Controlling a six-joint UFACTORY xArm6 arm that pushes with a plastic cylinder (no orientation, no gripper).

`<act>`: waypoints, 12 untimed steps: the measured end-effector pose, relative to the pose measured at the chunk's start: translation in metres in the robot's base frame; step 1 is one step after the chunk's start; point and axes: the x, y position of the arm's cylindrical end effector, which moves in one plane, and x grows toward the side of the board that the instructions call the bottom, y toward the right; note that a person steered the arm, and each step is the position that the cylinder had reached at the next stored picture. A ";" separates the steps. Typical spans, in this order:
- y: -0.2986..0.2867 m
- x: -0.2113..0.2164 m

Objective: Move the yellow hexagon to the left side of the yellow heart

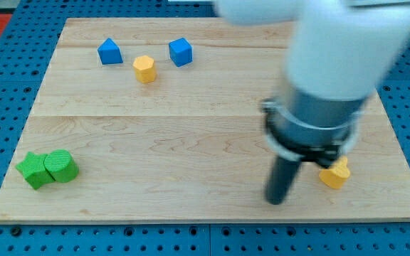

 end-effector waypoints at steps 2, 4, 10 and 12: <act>-0.102 -0.068; -0.173 -0.140; -0.087 -0.205; -0.087 -0.232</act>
